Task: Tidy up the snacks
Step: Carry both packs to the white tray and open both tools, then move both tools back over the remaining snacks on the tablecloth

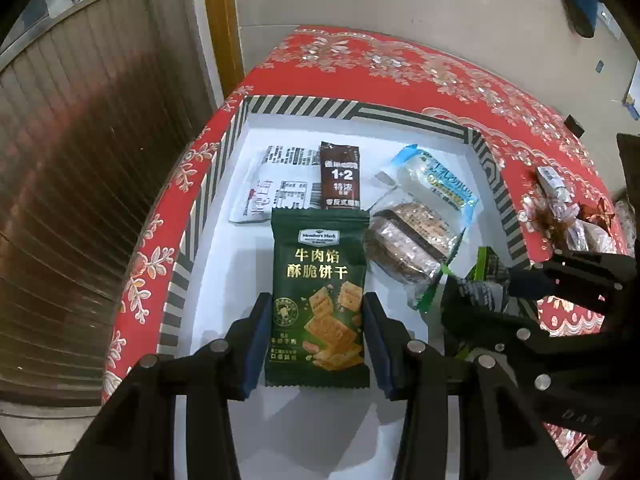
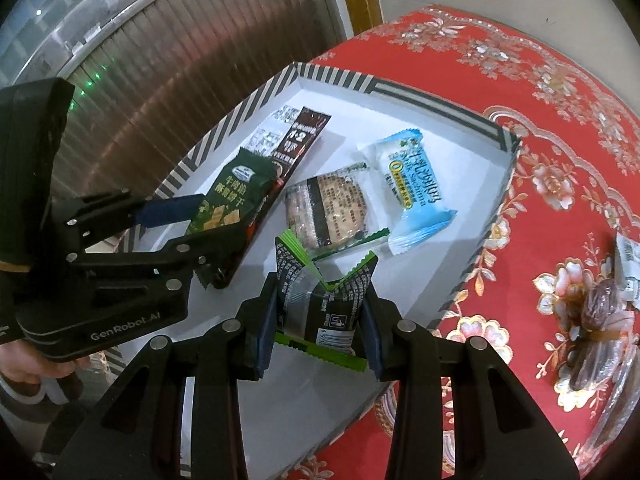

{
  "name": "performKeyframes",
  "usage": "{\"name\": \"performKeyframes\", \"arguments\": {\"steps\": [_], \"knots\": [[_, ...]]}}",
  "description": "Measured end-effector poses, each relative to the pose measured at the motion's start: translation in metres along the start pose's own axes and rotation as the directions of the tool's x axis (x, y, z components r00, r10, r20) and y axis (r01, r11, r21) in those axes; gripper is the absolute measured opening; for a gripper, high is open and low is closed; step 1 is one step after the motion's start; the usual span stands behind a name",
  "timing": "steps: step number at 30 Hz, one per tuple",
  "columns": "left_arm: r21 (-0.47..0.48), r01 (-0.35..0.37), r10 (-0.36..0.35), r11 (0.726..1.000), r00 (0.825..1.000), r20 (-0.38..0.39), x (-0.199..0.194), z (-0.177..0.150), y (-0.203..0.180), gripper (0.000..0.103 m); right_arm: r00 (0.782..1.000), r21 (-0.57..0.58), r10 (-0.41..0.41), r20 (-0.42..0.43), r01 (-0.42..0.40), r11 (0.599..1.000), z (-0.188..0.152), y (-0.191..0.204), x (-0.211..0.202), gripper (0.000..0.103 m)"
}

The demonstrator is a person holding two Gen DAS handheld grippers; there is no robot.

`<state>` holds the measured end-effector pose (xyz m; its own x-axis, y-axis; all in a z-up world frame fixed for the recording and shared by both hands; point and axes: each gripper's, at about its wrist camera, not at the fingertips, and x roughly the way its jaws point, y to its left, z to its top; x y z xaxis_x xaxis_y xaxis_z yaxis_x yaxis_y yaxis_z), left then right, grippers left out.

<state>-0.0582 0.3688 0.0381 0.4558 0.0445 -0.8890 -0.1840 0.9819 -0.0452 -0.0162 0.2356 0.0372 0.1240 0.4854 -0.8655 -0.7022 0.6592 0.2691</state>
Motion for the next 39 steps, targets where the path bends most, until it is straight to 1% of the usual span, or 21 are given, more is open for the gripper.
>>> {"name": "performKeyframes", "arguments": {"steps": [3,8,11,12,14,15,17,21,23,27,29,31,34,39], "knots": [[-0.001,-0.003,0.003,1.000,1.000,-0.004,0.003,-0.001,0.000,0.047,1.000,0.000,0.008,-0.022,-0.008,1.000,0.001,0.001,0.007,0.036],[-0.023,0.000,0.000,1.000,1.000,0.004,0.003,-0.002,0.001,0.050,1.000,-0.012,-0.002,-0.007,0.002,1.000,0.001,0.003,0.008,0.039],[-0.032,-0.007,0.008,0.999,1.000,0.001,0.003,-0.002,0.001,0.054,1.000,-0.007,0.016,-0.002,-0.016,1.000,0.001,0.003,0.007,0.047],[-0.036,-0.010,0.010,0.999,1.000,-0.002,0.004,-0.002,0.001,0.056,1.000,-0.003,0.028,0.005,-0.028,1.000,0.000,0.003,0.005,0.053],[-0.041,-0.011,0.011,0.999,1.000,-0.008,0.004,-0.002,0.003,0.060,0.999,-0.001,0.033,0.016,-0.033,0.999,0.000,0.004,0.001,0.058],[-0.043,-0.011,0.011,0.999,1.000,-0.009,0.003,-0.003,0.003,0.061,0.999,-0.003,0.030,0.019,-0.030,1.000,-0.001,0.004,0.000,0.058],[-0.045,-0.012,0.012,0.999,1.000,-0.007,0.002,-0.003,0.003,0.068,0.999,-0.001,0.028,0.023,-0.028,1.000,-0.001,0.004,-0.003,0.058],[-0.049,-0.024,0.024,0.999,1.000,0.005,-0.005,-0.003,0.004,0.074,0.998,0.026,0.038,0.052,-0.040,0.999,-0.001,-0.002,-0.015,0.058],[-0.051,-0.031,0.032,0.998,0.999,0.020,-0.011,-0.002,0.004,0.079,0.997,0.035,0.038,0.068,-0.040,0.999,-0.001,-0.005,-0.022,0.058],[-0.057,-0.039,0.042,0.998,0.998,0.050,-0.024,0.002,0.001,0.081,0.993,0.050,0.033,0.111,-0.038,0.998,-0.002,-0.011,-0.040,0.058],[-0.057,-0.046,0.050,0.997,0.997,0.064,-0.029,0.004,-0.003,0.086,0.992,0.052,0.024,0.127,-0.031,0.998,-0.003,-0.015,-0.050,0.058],[-0.053,-0.048,0.052,0.997,0.996,0.077,-0.032,0.006,-0.007,0.090,0.991,0.057,0.013,0.135,-0.021,0.998,-0.006,-0.018,-0.057,0.058],[-0.044,-0.046,0.050,0.998,0.995,0.084,-0.035,0.008,-0.017,0.091,0.990,0.077,0.007,0.140,-0.018,0.997,-0.011,-0.027,-0.065,0.058],[-0.020,-0.038,0.040,0.999,0.996,0.075,-0.033,0.013,-0.038,0.091,0.989,0.108,-0.013,0.144,-0.003,0.994,-0.024,-0.042,-0.076,0.058]]}}
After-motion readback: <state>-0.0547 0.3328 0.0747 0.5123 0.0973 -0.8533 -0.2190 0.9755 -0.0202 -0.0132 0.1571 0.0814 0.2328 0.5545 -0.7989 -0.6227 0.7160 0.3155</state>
